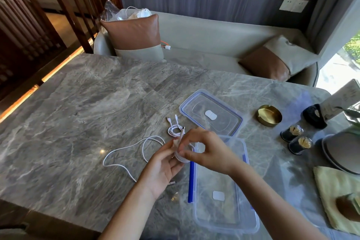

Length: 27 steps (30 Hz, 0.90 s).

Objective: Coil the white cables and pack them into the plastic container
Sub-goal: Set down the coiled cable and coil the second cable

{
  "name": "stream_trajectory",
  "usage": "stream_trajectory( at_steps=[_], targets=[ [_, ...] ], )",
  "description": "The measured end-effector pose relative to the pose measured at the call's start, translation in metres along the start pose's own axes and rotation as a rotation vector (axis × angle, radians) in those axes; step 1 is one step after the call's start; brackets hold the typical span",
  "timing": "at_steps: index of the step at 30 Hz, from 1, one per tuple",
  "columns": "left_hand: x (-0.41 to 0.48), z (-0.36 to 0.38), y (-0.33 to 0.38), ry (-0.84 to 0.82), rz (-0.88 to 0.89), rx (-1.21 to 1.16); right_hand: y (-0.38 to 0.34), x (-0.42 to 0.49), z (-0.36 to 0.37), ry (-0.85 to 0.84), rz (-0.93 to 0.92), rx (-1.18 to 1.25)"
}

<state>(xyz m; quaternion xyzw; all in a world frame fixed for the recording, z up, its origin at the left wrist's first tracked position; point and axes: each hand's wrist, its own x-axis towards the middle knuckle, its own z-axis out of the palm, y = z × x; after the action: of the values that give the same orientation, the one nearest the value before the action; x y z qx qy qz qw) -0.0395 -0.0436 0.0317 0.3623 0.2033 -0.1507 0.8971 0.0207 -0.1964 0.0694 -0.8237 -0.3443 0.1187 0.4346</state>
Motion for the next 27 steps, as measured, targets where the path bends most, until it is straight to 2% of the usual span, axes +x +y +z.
stream_trajectory(
  at_steps=[2,8,10,13,18,21,27],
  targets=[
    [0.001,0.000,0.000,-0.004,0.023,-0.049,0.003,-0.001,0.004,0.032,0.034,0.008],
    [0.002,-0.005,-0.002,0.041,0.202,0.078,0.008,0.003,0.019,0.185,0.137,0.141],
    [0.002,-0.008,-0.002,0.032,0.226,0.120,0.009,0.004,0.020,0.138,0.246,0.224],
    [0.002,-0.011,0.001,0.036,0.270,0.205,0.010,0.007,0.021,0.018,0.398,0.490],
    [0.006,-0.011,0.003,0.081,0.353,0.336,0.006,0.010,0.025,-0.025,0.497,0.675],
    [0.011,-0.013,-0.001,0.165,0.446,0.435,0.004,0.010,0.030,0.003,0.482,0.618],
    [0.018,-0.017,-0.011,0.306,0.518,0.651,0.011,0.012,0.040,0.099,0.361,0.275]
  ],
)
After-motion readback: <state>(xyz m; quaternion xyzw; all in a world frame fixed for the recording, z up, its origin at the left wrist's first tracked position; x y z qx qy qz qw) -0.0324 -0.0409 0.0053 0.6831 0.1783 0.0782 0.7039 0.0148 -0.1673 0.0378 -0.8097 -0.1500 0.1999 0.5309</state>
